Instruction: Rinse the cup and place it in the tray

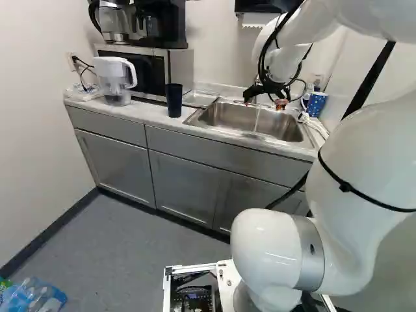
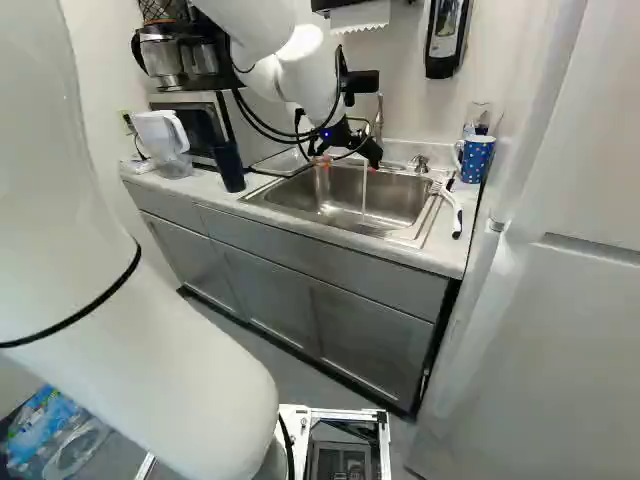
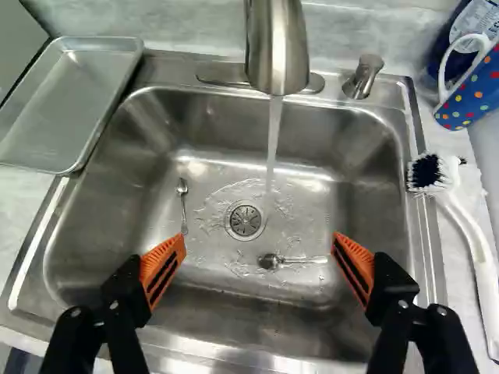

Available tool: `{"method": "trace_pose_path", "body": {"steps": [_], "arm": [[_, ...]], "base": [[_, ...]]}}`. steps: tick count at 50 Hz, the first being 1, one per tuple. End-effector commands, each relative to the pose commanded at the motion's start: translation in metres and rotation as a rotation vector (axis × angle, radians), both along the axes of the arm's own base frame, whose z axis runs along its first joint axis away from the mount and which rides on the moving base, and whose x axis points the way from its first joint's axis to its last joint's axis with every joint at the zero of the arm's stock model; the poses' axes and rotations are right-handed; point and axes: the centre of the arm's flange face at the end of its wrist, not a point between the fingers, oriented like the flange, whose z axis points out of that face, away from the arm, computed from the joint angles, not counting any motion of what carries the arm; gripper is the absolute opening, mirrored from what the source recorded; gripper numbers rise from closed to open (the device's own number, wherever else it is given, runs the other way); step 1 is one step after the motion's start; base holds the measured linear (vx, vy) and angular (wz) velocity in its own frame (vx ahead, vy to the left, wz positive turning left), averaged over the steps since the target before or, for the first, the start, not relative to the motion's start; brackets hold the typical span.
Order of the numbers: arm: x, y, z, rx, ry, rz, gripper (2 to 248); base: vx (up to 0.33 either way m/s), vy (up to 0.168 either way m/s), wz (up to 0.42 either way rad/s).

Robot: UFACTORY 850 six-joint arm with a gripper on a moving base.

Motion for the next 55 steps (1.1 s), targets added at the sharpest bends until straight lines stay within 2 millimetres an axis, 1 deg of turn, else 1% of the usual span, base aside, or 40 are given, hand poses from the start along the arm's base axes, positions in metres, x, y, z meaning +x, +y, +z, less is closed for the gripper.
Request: {"method": "trace_pose_path", "body": {"steps": [29, 37, 55], "arm": [[0.000, 0.002, 0.000, 0.000, 0.000, 0.004, 247], [-0.001, 0.012, 0.000, 0.000, 0.000, 0.023, 247], [-0.003, 0.041, 0.000, 0.000, -0.002, 0.083, 247]], "base": [[0.000, 0.000, 0.000], [0.000, 0.000, 0.000], [0.000, 0.000, 0.000]]}}
